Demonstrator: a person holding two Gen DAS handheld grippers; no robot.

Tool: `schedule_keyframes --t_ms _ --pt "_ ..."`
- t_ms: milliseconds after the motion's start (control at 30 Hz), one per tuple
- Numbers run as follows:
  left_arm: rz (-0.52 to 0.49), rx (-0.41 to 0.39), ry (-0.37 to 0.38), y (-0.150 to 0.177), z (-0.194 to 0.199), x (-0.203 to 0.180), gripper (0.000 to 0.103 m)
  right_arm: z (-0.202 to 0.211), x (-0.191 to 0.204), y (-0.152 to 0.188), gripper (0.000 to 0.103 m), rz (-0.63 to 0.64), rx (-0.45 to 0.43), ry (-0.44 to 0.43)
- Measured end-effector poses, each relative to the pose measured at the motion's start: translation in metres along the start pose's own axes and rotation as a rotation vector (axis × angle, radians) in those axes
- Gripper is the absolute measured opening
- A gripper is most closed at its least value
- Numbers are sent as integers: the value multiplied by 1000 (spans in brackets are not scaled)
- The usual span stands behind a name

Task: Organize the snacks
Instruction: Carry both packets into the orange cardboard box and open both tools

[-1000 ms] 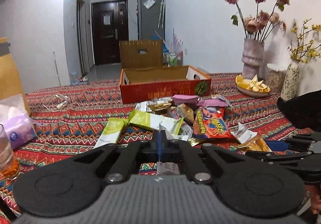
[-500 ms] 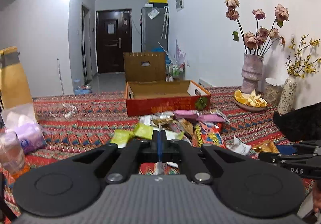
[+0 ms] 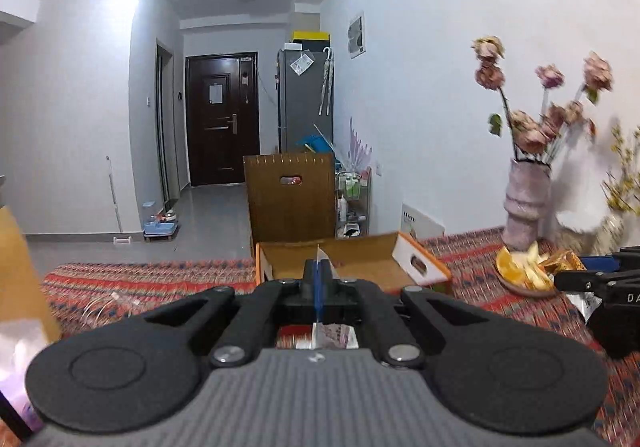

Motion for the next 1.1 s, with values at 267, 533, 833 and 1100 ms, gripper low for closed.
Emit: schedule_keyframes --t_ms 267,533,833,1100 --pt "63 39 6 -53 -141 23 1 -129 -42 -80 40 -4 18 -52" --pt "33 186 -60 -34 -315 39 1 -327 -91 -81 40 -48 226 19" --pt "10 330 -81 25 -415 63 3 -450 -99 -31 43 19 407 140" --pt "46 332 -76 21 -403 76 11 -443 -92 -31 74 -25 345 131"
Point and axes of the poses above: each gripper's, at about its wrist camera, not at the fingertips, and z roughly against the way its jaws point, x to its left, y to its underside, the point moved 8 cm from there along -z, roughly the way its jaws point, and after that the axes turned 2 degrees about z, right-handed, at the moved point
